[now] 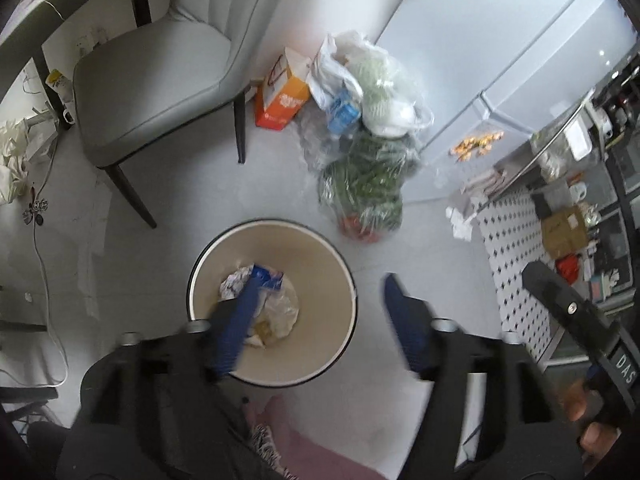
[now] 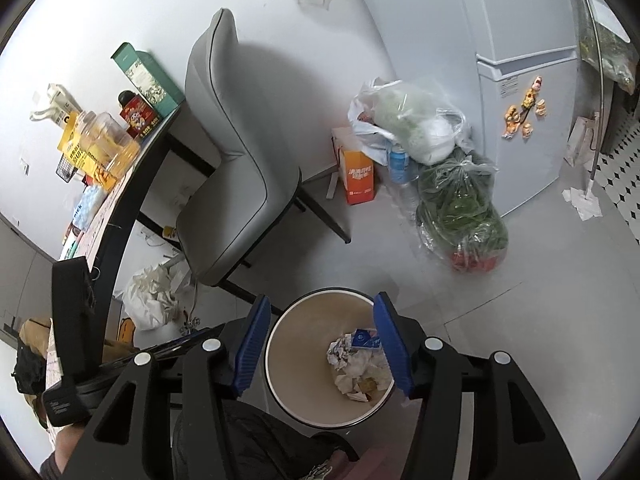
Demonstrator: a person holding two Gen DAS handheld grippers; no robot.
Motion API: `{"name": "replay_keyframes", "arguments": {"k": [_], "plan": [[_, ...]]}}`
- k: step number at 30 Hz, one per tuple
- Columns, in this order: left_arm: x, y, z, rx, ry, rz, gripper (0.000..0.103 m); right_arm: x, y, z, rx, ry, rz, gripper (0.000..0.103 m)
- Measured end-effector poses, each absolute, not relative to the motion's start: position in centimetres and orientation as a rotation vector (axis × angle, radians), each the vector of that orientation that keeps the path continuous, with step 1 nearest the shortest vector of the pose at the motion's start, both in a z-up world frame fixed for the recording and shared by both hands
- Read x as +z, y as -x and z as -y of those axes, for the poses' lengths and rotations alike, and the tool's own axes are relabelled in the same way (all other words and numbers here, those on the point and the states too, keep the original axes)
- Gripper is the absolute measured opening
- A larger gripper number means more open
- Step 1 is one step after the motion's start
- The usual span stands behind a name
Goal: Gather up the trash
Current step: 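Carry the box over the beige bin and open the right tool to drop it, then move the open left tool back over the folded white paper on the table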
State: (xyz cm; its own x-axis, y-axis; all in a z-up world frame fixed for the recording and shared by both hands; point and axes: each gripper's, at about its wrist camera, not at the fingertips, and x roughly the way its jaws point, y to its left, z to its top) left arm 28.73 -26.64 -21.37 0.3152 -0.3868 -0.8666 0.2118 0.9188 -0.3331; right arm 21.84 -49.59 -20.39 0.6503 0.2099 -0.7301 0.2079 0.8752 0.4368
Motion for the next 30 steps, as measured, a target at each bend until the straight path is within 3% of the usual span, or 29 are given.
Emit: {"name": "replay_keyframes", "arguments": {"k": [4, 6, 23, 30], "plan": [[-20.3, -28.4, 25.7, -0.394, 0.177, -1.154, 0.093, -19.8, -21.5, 49.0, 0.011, -0.519, -0.862, 0.056], [-20.0, -28.4, 24.9, -0.381, 0.198, -1.143, 0.097, -19.6, -21.5, 48.5, 0.021, -0.518, -0.863, 0.057], [-14.1, -26.6, 19.2, -0.421, 0.315, -1.023, 0.097, -16.4, -20.2, 44.4, 0.072, -0.479, -0.825, 0.061], [-7.3, -24.9, 12.2, -0.214, 0.256, -0.775, 0.097, -16.5, -20.6, 43.8, 0.098, -0.462, -0.825, 0.061]]}}
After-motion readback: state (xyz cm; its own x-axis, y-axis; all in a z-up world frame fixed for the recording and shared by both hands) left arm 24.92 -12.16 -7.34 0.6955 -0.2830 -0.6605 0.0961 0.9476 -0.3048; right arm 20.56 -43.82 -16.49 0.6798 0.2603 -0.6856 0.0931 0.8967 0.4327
